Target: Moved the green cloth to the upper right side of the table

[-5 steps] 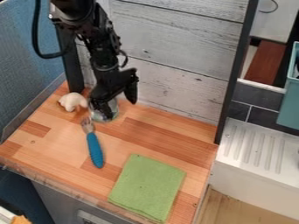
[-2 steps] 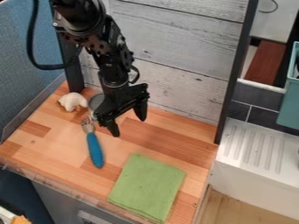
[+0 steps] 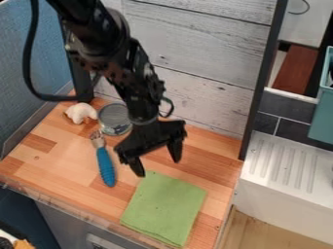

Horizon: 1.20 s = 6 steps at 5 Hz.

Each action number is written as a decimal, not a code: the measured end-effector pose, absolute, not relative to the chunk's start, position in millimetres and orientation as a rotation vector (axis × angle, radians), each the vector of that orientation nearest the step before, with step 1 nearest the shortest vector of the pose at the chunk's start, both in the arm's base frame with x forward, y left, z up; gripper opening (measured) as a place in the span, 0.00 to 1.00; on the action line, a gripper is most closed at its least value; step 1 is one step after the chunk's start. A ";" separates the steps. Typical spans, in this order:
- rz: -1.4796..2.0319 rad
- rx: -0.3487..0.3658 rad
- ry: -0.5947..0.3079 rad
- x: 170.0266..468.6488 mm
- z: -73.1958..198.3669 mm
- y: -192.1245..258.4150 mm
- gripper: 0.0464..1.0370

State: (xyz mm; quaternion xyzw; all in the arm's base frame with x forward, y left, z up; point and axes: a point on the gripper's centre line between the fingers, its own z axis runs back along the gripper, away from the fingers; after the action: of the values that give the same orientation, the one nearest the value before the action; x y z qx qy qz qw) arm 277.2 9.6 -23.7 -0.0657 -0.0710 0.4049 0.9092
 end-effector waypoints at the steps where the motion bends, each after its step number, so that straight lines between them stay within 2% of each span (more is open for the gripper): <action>1: 0.688 -0.174 -0.147 271.4 -27.8 0.1 0.96; 2: 0.496 -0.235 -0.110 264.0 -43.0 -13.6 0.96; 3: 0.420 -0.152 -0.067 253.8 -60.7 -15.9 0.96; 4: 0.380 -0.100 -0.034 248.3 -75.9 -11.9 0.96; 6: 0.398 -0.049 -0.085 256.8 -85.8 -4.6 0.96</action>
State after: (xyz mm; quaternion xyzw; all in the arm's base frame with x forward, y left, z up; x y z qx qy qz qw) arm 256.8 -4.6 -85.8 -0.0245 -0.0422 0.1976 0.9791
